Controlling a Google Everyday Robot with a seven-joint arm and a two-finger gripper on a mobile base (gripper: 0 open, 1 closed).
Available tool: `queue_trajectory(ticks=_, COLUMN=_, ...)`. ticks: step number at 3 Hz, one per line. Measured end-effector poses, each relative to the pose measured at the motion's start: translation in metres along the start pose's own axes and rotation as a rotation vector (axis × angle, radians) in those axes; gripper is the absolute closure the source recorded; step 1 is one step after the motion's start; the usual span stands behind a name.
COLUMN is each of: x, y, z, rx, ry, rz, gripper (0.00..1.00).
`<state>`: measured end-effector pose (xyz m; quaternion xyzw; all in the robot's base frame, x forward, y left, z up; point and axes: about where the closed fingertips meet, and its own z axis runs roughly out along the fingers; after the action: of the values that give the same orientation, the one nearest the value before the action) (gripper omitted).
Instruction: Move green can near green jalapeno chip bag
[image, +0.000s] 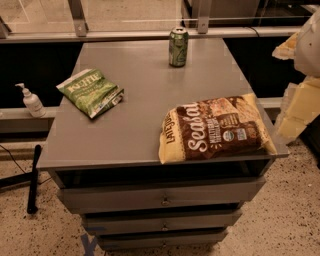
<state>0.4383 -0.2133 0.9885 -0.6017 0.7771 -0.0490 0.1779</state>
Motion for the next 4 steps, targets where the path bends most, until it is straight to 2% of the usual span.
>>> queue_trajectory(ticks=1, x=0.0, y=0.0, z=0.0, rx=0.001, ry=-0.001, rz=0.0, gripper=0.0)
queue_trajectory(ticks=2, x=-0.007, y=-0.018, z=0.013, rx=0.017, ry=-0.047, rz=0.019, gripper=0.0)
queue_trajectory(ticks=3, x=-0.024, y=-0.052, z=0.04, rx=0.03, ry=-0.152, rz=0.056, gripper=0.0)
queue_trajectory(ticks=4, x=-0.047, y=-0.089, z=0.069, rx=0.016, ry=-0.284, rz=0.091, gripper=0.0)
